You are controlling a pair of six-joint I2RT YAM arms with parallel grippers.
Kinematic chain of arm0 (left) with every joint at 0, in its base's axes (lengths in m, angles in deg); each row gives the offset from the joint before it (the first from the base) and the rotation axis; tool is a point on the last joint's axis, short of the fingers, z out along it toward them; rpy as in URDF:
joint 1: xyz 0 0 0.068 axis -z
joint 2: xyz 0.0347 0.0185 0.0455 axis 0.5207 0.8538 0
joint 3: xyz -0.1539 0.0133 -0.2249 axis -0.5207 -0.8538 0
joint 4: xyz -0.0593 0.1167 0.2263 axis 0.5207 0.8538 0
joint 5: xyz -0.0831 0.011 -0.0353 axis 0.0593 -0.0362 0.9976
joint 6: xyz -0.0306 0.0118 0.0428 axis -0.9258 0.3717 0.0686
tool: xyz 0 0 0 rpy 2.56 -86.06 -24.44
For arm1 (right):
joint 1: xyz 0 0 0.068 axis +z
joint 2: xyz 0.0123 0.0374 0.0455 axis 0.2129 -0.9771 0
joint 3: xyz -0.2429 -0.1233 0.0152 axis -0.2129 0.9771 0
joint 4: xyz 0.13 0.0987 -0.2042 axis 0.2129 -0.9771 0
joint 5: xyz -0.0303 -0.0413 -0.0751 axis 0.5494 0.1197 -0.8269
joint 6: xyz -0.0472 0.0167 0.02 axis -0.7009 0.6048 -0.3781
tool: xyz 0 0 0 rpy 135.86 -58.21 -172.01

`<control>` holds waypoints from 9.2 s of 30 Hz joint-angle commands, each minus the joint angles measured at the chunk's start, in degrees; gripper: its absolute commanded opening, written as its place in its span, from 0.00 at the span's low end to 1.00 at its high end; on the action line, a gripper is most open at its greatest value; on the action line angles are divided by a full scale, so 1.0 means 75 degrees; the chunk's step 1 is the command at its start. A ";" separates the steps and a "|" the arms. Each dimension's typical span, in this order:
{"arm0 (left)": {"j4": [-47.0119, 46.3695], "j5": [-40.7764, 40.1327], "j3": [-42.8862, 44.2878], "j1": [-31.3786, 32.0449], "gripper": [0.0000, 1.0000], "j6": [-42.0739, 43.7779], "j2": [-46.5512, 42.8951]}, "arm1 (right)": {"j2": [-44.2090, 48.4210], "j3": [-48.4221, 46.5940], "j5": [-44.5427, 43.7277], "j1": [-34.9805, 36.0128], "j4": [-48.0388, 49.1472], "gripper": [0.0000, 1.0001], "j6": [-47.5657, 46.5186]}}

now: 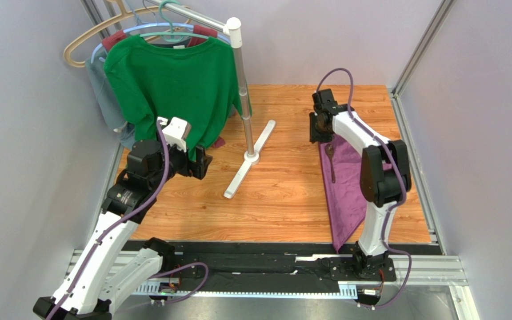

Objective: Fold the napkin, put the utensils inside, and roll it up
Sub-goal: Place the utensil onto the napkin, then fold the napkin

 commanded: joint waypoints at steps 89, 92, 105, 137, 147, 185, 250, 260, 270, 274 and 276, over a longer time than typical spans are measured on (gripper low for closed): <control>-0.0072 0.0105 0.0001 -0.0077 0.99 0.0092 0.0176 | -0.2306 -0.1933 -0.0551 -0.0278 0.0169 0.15 -0.0485; -0.0084 0.0128 0.0001 -0.0077 0.99 0.0092 0.0176 | -0.2365 -0.1956 -0.0539 -0.0243 0.0180 0.11 -0.0555; -0.0084 0.0105 0.0001 -0.0077 0.99 0.0057 0.0152 | -0.2845 -0.2753 -0.0352 -0.0231 -0.0171 0.00 -0.0590; -0.0025 -0.0071 0.0013 -0.0077 0.99 0.0069 0.0211 | -0.1418 -0.3247 0.1266 -0.0427 0.0134 0.52 -0.0343; -0.0025 -0.0211 0.0001 -0.0100 0.99 0.0115 0.0199 | -0.0981 -0.1781 0.1219 -0.3300 0.0321 0.39 -0.0321; -0.0049 -0.0094 0.0013 -0.0124 0.99 0.0115 0.0328 | -0.1861 -0.1488 -0.0515 -0.4180 0.0309 0.31 -0.1000; -0.0072 0.0035 -0.0011 -0.0136 0.99 0.0104 0.0223 | -0.1088 -0.0585 -0.0059 -0.4543 0.1024 0.25 -0.0707; -0.0072 0.0070 -0.0022 -0.0136 0.99 0.0092 0.0234 | -0.1134 -0.0585 0.0246 -0.4602 0.1106 0.24 -0.0707; -0.0072 0.0070 -0.0011 -0.0124 0.99 0.0092 0.0211 | -0.1357 -0.0655 0.0305 -0.4602 0.1106 0.19 -0.0731; -0.0072 0.0046 -0.0011 -0.0136 0.99 0.0104 0.0211 | -0.1427 -0.0726 0.0293 -0.4602 0.1083 0.18 -0.0731; -0.0084 0.0046 -0.0011 -0.0136 0.99 0.0104 0.0211 | -0.1451 -0.0749 0.0270 -0.4602 0.1048 0.17 -0.0743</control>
